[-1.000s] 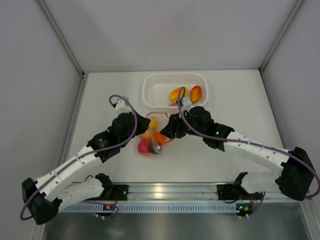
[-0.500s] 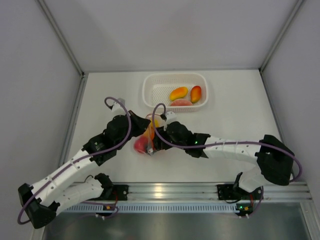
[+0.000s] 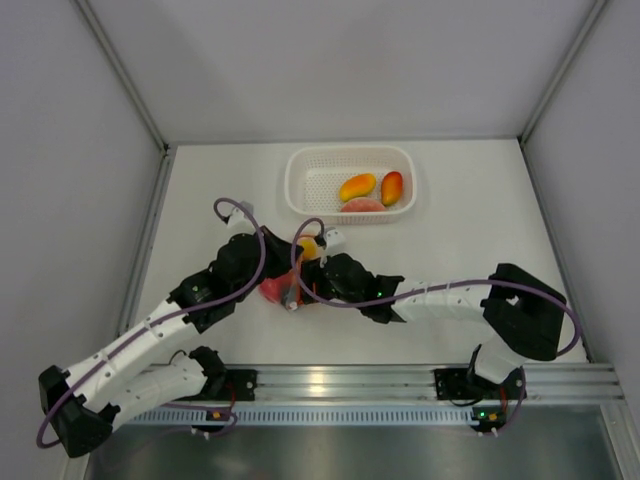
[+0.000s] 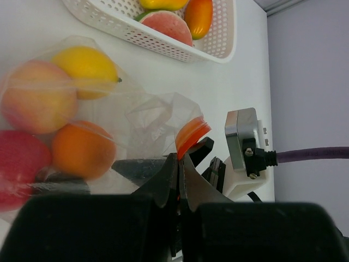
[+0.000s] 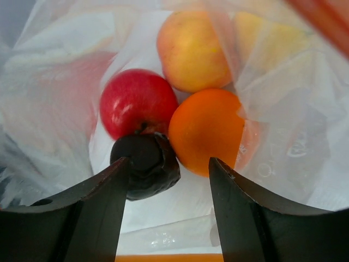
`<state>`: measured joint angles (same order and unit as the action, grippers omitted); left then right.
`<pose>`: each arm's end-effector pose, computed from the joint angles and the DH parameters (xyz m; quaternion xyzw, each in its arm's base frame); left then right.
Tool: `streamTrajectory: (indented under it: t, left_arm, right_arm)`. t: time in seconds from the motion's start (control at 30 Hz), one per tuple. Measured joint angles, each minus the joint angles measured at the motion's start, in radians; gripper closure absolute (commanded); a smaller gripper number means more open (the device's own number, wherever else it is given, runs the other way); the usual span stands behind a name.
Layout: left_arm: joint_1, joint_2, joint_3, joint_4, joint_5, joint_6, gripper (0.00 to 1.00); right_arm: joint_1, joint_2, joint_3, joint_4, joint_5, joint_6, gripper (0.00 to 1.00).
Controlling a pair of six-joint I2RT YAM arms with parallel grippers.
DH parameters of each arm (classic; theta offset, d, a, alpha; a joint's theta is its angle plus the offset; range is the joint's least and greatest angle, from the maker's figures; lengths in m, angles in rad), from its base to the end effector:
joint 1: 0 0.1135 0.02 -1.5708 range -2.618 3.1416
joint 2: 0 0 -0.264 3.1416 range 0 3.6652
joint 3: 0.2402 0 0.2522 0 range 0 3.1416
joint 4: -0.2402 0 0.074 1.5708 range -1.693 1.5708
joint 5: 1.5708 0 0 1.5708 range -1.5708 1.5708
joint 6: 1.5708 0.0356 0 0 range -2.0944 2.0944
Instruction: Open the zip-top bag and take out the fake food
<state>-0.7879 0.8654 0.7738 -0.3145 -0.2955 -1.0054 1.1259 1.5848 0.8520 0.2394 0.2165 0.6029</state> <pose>0.1467 -0.1327 0.3092 -0.1701 0.8124 -0.3482 0.4356 0.1540 0.3052 0.2067 -0.1671 0.8387 0.3278 0.4016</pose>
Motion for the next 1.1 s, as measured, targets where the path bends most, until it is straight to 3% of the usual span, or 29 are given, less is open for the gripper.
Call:
streamTrajectory:
  t: [0.3,0.53,0.7,0.93,1.1]
  left_arm:
    - [0.003,-0.018,-0.007,-0.001,0.017,0.006,1.00]
    - [0.003,-0.018,-0.020,-0.002,0.030,0.020,1.00]
    - [0.003,-0.018,-0.034,-0.004,0.036,0.029,1.00]
    - [0.003,-0.008,-0.035,-0.002,0.043,0.036,1.00]
    - [0.003,-0.006,-0.035,0.000,0.063,0.036,1.00]
  right_arm:
    - [0.004,0.048,0.011,0.078,0.146,-0.104,0.30]
    - [-0.026,0.198,0.048,0.099,0.096,-0.175,0.29]
    - [-0.038,0.241,0.061,0.114,0.061,-0.200,0.21]
    - [-0.050,0.261,0.071,0.158,0.016,-0.217,0.28]
    - [-0.058,0.232,-0.011,0.293,-0.002,-0.164,0.31]
